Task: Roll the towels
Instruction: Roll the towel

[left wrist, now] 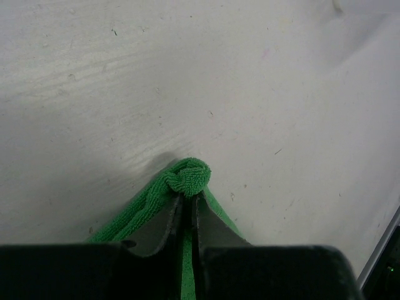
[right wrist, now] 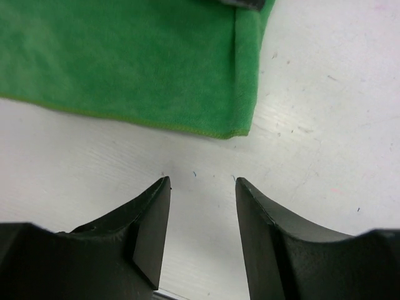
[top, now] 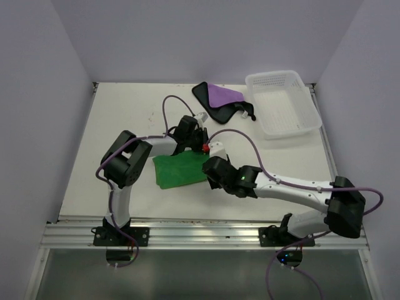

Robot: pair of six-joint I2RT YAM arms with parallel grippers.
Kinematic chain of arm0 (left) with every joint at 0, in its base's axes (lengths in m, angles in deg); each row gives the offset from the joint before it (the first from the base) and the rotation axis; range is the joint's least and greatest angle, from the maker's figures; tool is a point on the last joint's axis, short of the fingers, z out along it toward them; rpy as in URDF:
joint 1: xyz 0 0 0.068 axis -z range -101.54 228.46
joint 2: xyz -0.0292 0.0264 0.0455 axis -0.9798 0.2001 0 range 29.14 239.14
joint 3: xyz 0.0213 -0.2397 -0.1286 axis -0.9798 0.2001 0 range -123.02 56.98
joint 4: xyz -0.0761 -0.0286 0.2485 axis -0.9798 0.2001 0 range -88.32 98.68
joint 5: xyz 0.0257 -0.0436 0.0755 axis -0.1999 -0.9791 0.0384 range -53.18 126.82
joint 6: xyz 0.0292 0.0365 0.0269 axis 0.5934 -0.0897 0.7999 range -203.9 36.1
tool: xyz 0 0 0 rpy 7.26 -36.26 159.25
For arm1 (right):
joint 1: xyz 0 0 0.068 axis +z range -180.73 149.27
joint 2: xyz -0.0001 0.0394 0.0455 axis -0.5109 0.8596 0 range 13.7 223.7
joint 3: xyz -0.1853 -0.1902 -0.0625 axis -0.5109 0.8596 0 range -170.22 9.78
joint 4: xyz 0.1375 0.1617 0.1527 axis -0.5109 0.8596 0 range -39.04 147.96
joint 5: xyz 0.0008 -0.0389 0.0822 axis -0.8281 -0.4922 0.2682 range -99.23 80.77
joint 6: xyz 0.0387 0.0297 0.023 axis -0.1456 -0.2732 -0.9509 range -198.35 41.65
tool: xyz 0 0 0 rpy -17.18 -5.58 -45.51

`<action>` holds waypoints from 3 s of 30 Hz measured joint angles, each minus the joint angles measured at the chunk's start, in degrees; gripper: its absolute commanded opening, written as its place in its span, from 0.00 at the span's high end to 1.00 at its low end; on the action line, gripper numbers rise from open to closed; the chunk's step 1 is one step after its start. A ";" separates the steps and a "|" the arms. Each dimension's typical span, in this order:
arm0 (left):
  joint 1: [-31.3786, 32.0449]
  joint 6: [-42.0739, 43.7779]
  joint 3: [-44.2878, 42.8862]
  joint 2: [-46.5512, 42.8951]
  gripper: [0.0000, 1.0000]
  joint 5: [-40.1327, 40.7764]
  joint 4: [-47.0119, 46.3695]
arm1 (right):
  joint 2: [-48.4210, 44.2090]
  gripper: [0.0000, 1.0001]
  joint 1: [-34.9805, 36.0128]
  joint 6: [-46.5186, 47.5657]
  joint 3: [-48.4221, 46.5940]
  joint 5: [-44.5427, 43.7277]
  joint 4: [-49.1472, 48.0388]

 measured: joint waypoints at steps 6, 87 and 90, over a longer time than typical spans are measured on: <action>-0.39 -0.02 2.62 -0.87 1.00 -0.48 -3.30 | -9.55 0.64 -13.60 -3.67 5.07 11.10 -6.67; -6.84 -3.74 4.39 -17.07 0.53 4.35 7.78 | 11.21 1.00 -13.97 -0.98 7.15 12.68 -20.90; -6.84 -3.80 4.46 -17.62 0.53 4.07 9.84 | 11.32 1.00 -11.65 0.24 6.80 9.31 -19.93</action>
